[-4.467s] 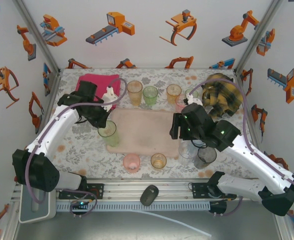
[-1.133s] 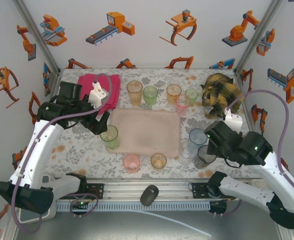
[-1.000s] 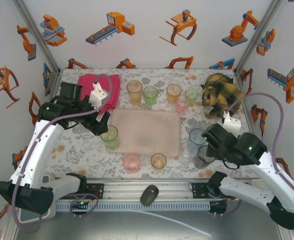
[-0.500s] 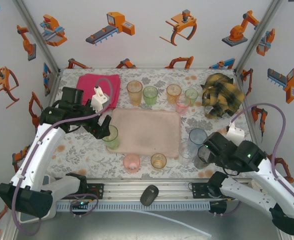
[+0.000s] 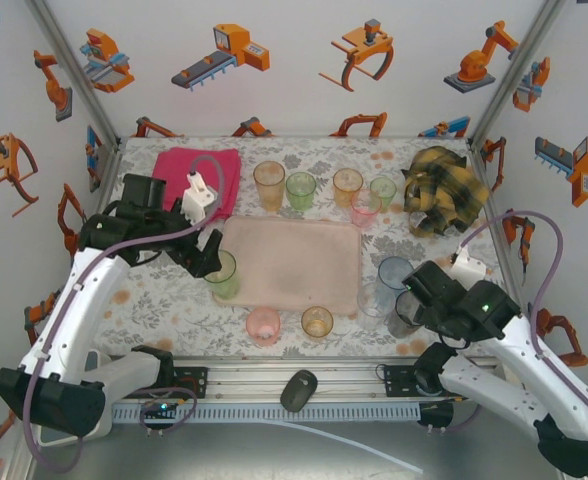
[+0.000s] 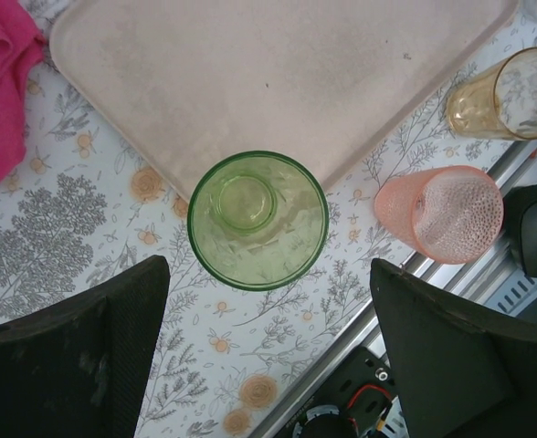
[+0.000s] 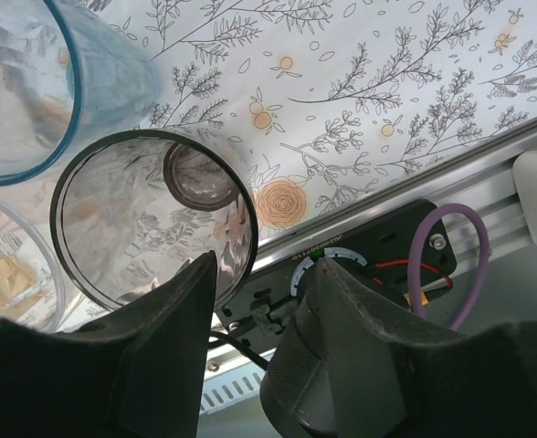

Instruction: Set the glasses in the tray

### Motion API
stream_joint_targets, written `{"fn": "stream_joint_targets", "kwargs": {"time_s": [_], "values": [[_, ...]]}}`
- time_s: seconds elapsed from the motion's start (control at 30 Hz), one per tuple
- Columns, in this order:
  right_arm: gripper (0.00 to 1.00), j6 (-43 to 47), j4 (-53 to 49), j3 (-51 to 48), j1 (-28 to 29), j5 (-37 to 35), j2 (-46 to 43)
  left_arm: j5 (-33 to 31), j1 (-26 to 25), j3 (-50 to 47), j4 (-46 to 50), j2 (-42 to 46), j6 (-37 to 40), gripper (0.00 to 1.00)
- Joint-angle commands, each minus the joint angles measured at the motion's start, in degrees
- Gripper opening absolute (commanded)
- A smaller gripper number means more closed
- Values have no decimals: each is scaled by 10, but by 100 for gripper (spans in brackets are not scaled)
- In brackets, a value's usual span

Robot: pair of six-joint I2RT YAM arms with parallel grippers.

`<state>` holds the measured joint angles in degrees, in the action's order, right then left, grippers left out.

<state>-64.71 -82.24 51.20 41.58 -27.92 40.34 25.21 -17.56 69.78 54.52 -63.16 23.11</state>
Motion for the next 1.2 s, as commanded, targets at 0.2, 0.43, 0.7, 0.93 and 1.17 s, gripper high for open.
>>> {"fn": "stream_joint_targets", "kwargs": {"time_s": [0.2, 0.43, 0.7, 0.93, 1.17], "values": [[41, 60, 44, -29, -68, 37, -1, 22, 2, 42, 10, 24, -5, 83], [33, 67, 48, -32, -78, 37, 17, 24, 2, 39, 12, 21, -7, 83], [27, 65, 42, -30, -87, 38, 12, 24, 2, 36, 9, 23, -3, 83], [21, 65, 39, -29, -90, 38, 15, 24, 2, 39, 6, 21, -3, 84], [17, 65, 38, -29, -91, 36, 13, 25, 2, 36, 5, 18, -3, 84]]}}
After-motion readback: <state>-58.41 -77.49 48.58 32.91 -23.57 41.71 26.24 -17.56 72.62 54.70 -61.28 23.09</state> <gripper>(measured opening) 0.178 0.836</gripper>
